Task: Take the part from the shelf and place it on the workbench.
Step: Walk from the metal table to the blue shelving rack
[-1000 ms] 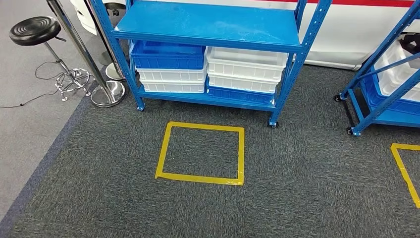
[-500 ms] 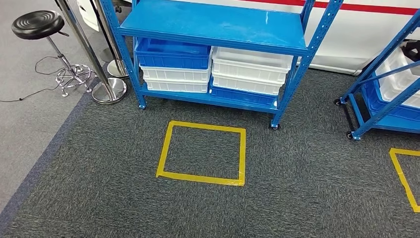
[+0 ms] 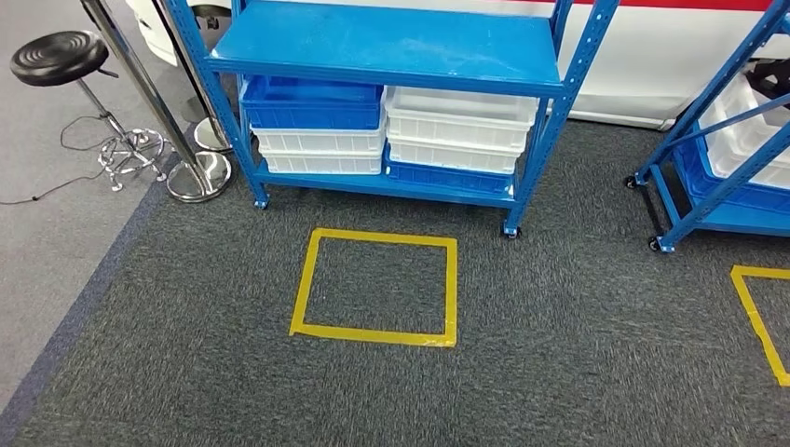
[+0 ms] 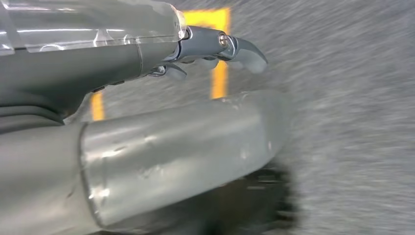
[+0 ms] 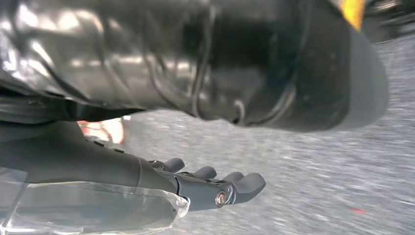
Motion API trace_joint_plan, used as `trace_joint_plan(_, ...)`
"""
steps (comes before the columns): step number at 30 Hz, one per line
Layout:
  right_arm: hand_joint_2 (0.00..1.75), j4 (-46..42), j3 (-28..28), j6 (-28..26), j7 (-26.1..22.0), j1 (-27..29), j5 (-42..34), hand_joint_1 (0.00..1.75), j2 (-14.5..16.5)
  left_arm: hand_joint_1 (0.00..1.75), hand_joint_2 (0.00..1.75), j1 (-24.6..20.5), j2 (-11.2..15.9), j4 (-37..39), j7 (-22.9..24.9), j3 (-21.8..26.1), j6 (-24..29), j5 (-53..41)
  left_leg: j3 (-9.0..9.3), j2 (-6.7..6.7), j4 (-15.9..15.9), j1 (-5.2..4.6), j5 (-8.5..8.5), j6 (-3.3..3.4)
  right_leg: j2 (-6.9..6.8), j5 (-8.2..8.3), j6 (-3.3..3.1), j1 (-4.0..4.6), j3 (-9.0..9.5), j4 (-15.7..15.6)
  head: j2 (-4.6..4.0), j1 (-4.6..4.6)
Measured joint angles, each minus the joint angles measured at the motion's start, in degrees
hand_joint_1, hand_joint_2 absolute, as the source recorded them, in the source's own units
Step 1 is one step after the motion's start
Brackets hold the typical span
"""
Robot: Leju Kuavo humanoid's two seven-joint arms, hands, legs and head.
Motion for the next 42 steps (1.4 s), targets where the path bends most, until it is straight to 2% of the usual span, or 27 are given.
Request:
trace_joint_plan(2, 0.00, -1.87, 1.01, 0.20, 0.10, -1.62, -0.80, 0.00, -0.04, 0.00, 0.00, 2.03, 0.09, 1.56, 0.35, -0.81, -0.01, 0.69, -3.61, -0.08, 7.34, 0.10, -3.99, -0.31, -0.02, 0.01, -0.24, 0.11, -0.05, -0.03, 0.00, -0.01)
trace_joint_plan(3, 0.00, -2.88, 1.41, 0.30, 0.18, -2.56, -1.04, 0.00, -0.05, 0.00, 0.00, 3.12, 0.13, 2.50, 0.47, -1.12, -0.02, 0.91, -5.17, -0.08, 10.43, 0.12, -5.14, -0.46, -0.04, -0.02, -0.23, 0.16, -0.08, 0.02, 0.00, -0.01)
trace_joint_plan(4, 0.00, -4.03, 1.77, 0.41, 0.29, -3.57, -1.23, 0.00, -0.05, 0.00, 0.00, 4.32, 0.19, 3.56, 0.57, -1.39, -0.02, 1.12, -5.82, -0.08, 11.64, 0.13, -5.02, -0.58, -0.08, -0.09, -0.19, 0.18, -0.07, 0.11, 0.00, -0.01)
trace_joint_plan(5, 0.00, -5.20, 2.08, 0.53, 0.40, -4.58, -1.39, 0.00, -0.05, 0.00, 0.00, 5.48, 0.26, 4.63, 0.64, -1.60, -0.02, 1.27, -5.41, -0.07, 10.68, 0.15, -3.81, -0.64, -0.11, -0.20, -0.10, 0.17, -0.02, 0.24, 0.00, -0.01)
trace_joint_plan(7, 0.00, -7.70, 2.61, 0.71, 0.52, -6.54, -1.71, 0.00, -0.05, 0.00, 0.00, 7.68, 0.46, 6.85, 0.74, -2.00, -0.02, 1.56, -1.90, 0.05, 3.22, 0.27, 0.34, -0.57, -0.14, -0.57, 0.28, 0.14, 0.14, 0.62, 0.00, -0.01)
trace_joint_plan(9, 0.00, -9.38, 3.04, 0.80, 0.55, -7.38, -2.09, 0.00, -0.19, 0.00, 0.00, 8.75, 0.75, 8.31, 0.91, -2.46, -0.02, 1.85, 1.18, 0.33, -2.66, 0.21, 2.79, -0.11, -0.02, -1.00, 0.92, 0.39, -0.02, 0.99, 0.00, 0.03)
trace_joint_plan(11, 0.00, -8.10, 3.32, 0.86, 0.69, -6.60, -2.51, 0.00, -0.34, 0.00, 0.00, 7.93, 0.93, 6.95, 1.04, -2.79, -0.05, 2.20, 1.75, 0.22, -3.62, -0.01, 3.04, 0.55, -0.15, -1.27, 1.59, 0.59, -0.10, 1.05, 0.00, 0.10)
trace_joint_plan(14, 0.00, -2.74, 3.68, 0.93, 1.17, -2.13, -3.00, 0.00, -0.37, 0.00, 0.00, 3.02, 0.94, 1.38, 0.96, -3.12, -0.09, 2.62, 1.64, -1.27, -4.17, 0.16, 3.09, 1.76, -0.80, -2.49, 2.65, 0.27, -0.06, 2.37, 0.00, 0.15)
trace_joint_plan(16, 0.00, 0.71, 3.97, 0.93, 1.34, 1.64, -3.08, 0.00, -0.38, 0.00, 0.00, -0.51, 0.97, -2.24, 0.93, -3.33, -0.08, 2.71, 1.78, -1.77, -4.36, 0.28, 3.07, 2.29, -0.16, -5.59, 3.21, 0.06, -3.02, 8.15, 0.00, 0.16)
trace_joint_plan(18, 0.00, 3.83, 4.11, 0.94, 1.40, 4.59, -3.10, 0.00, -0.44, 0.00, 0.00, -3.18, 1.02, -5.29, 0.92, -3.44, -0.08, 2.71, 1.81, -1.84, -4.34, 0.20, 2.87, 2.40, 0.17, -8.72, 3.43, 0.00, -7.83, 15.99, 0.00, 0.17)
trace_joint_plan(19, 0.00, 4.92, 4.16, 0.94, 1.40, 5.58, -3.10, 0.00, -0.52, 0.00, 0.00, -4.01, 1.04, -6.29, 0.93, -3.50, -0.08, 2.71, 1.92, -1.84, -4.33, 0.17, 2.72, 2.35, 0.21, -8.85, 3.43, -0.01, -9.42, 18.15, 0.00, 0.16)
trace_joint_plan(20, 0.00, 5.60, 4.20, 0.94, 1.40, 6.19, -3.10, 0.00, -0.60, 0.00, 0.00, -4.46, 1.05, -6.95, 0.93, -3.56, -0.08, 2.71, 2.12, -1.85, -4.33, 0.15, 2.51, 2.25, 0.22, -7.72, 3.33, -0.01, -9.85, 18.07, 0.00, 0.17)
trace_joint_plan(22, 0.00, 5.75, 4.29, 0.94, 1.37, 6.18, -3.10, 0.00, -0.70, 0.00, 0.00, -4.11, 1.05, -7.19, 1.01, -3.74, -0.08, 2.71, 2.89, -1.77, -4.35, 0.14, 1.93, 1.99, 0.21, -2.84, 2.74, 0.14, -7.20, 11.47, 0.00, 0.17)
trace_joint_plan(24, 0.00, 4.38, 4.40, 0.94, 1.28, 4.48, -3.10, 0.00, -0.85, 0.00, 0.00, -2.39, 0.94, -5.82, 1.12, -3.98, -0.09, 2.71, 3.53, -1.44, -4.44, 0.12, 1.22, 1.58, 0.08, 0.43, 1.84, 0.60, -3.74, 4.27, 0.00, 0.17)
trace_joint_plan(25, 0.00, 3.16, 4.48, 0.94, 1.23, 3.21, -3.10, 0.00, -0.89, 0.00, 0.00, -1.23, 0.90, -4.65, 1.15, -4.06, -0.10, 2.71, 3.69, -1.26, -4.49, 0.14, 0.92, 1.33, 0.00, 0.80, 1.48, 0.84, -2.93, 2.63, 0.00, 0.17)
trace_joint_plan(27, 0.00, 0.14, 4.67, 0.94, 1.12, 0.24, -3.10, 0.00, -0.90, 0.00, 0.00, 1.52, 0.85, -1.75, 1.20, -4.15, -0.10, 2.71, 4.08, -0.92, -4.79, 0.20, 0.46, 0.76, 0.01, 0.34, 0.90, 1.10, -2.62, 2.03, 0.00, 0.19)
trace_joint_plan(29, 0.00, -3.56, 4.79, 0.97, 1.06, -2.98, -3.10, 0.00, -0.85, 0.00, 0.00, 4.71, 0.89, 1.45, 1.21, -4.18, -0.10, 2.71, 4.56, -0.64, -4.29, 0.14, -0.18, 0.27, 0.35, 0.08, 0.36, 0.68, -1.65, 1.30, 0.01, 0.16)
trace_joint_plan(30, 0.00, -5.56, 4.81, 1.00, 1.04, -4.55, -3.10, 0.00, -0.82, 0.00, 0.00, 6.32, 0.92, 3.33, 1.21, -4.19, -0.10, 2.71, 4.01, -0.55, -2.63, 0.09, -1.00, 0.07, 0.54, -0.06, 0.09, 0.42, -0.93, 0.82, 0.01, 0.14)
trace_joint_plan(31, 0.00, -7.52, 4.83, 1.03, 1.03, -6.05, -3.10, 0.00, -0.79, 0.00, 0.00, 7.83, 0.97, 5.24, 1.21, -4.19, -0.10, 2.71, 2.53, -0.54, 0.39, 0.09, -2.25, -0.10, 0.78, -0.30, -0.12, 0.19, -0.17, 0.46, 0.01, 0.10)
trace_joint_plan(33, 0.00, -10.69, 4.83, 1.06, 1.01, -8.40, -3.10, 0.00, -0.80, 0.00, 0.00, 10.22, 1.02, 8.73, 1.24, -4.20, -0.10, 2.71, -2.66, -0.53, 8.49, 0.11, -4.92, -0.39, 1.32, -1.13, -0.40, 0.25, 0.91, 0.32, 0.00, 0.07)
trace_joint_plan(34, 0.00, -11.81, 4.83, 1.06, 0.99, -9.21, -3.09, 0.00, -0.82, 0.00, 0.00, 11.09, 1.07, 9.96, 1.25, -4.20, -0.10, 2.71, -5.10, -0.52, 11.52, 0.13, -5.30, -0.50, 1.64, -1.61, -0.38, 0.29, 1.46, 0.32, 0.00, 0.06)
trace_joint_plan(35, 0.00, -12.59, 4.83, 1.05, 0.97, -9.67, -3.09, 0.00, -0.85, 0.00, 0.00, 11.71, 1.15, 10.82, 1.25, -4.20, -0.09, 2.71, -6.66, -0.52, 12.57, 0.12, -4.39, -0.56, 1.91, -2.15, -0.32, 0.31, 2.13, 0.31, 0.00, 0.06)
trace_joint_plan(36, 0.00, -13.06, 4.83, 1.05, 0.96, -9.74, -3.08, 0.00, -0.87, 0.00, 0.00, 11.95, 1.24, 11.33, 1.24, -4.20, -0.09, 2.71, -7.06, -0.52, 11.27, 0.12, -2.20, -0.54, 2.09, -2.77, -0.23, 0.29, 2.92, 0.30, 0.00, 0.05)
trace_joint_plan(38, 0.00, -12.75, 4.87, 1.07, 1.00, -8.62, -3.07, 0.00, -0.83, 0.00, 0.00, 11.12, 1.41, 11.14, 1.20, -4.20, -0.08, 2.71, -5.21, -0.40, 3.94, 0.09, 3.69, -0.27, 2.11, -4.17, 0.11, 0.24, 4.70, 0.21, 0.00, 0.06)
trace_joint_plan(39, 0.00, -11.79, 4.89, 1.08, 1.03, -7.57, -3.08, 0.00, -0.79, 0.00, 0.00, 10.00, 1.44, 10.32, 1.16, -4.20, -0.08, 2.71, -3.99, -0.32, 0.47, 0.05, 5.54, -0.01, 1.93, -4.88, 0.38, 0.28, 5.35, 0.15, 0.00, 0.06)
trace_joint_plan(40, 0.00, -10.45, 4.92, 1.09, 1.06, -6.33, -3.07, 0.00, -0.76, 0.00, 0.00, 8.57, 1.45, 9.06, 1.13, -4.20, -0.08, 2.71, -3.13, -0.31, -1.74, -0.01, 6.40, 0.30, 1.70, -5.41, 0.67, 0.30, 5.80, -0.04, 0.00, 0.07)
trace_joint_plan(42, 0.00, -7.17, 4.95, 1.09, 1.11, -3.36, -3.09, 0.00, -0.75, 0.00, 0.00, 5.23, 1.43, 5.83, 1.08, -4.20, -0.10, 2.71, -2.58, -0.59, -2.86, -0.19, 5.86, 1.07, 1.21, -5.73, 1.36, 0.41, 6.46, -0.23, 0.00, 0.06)
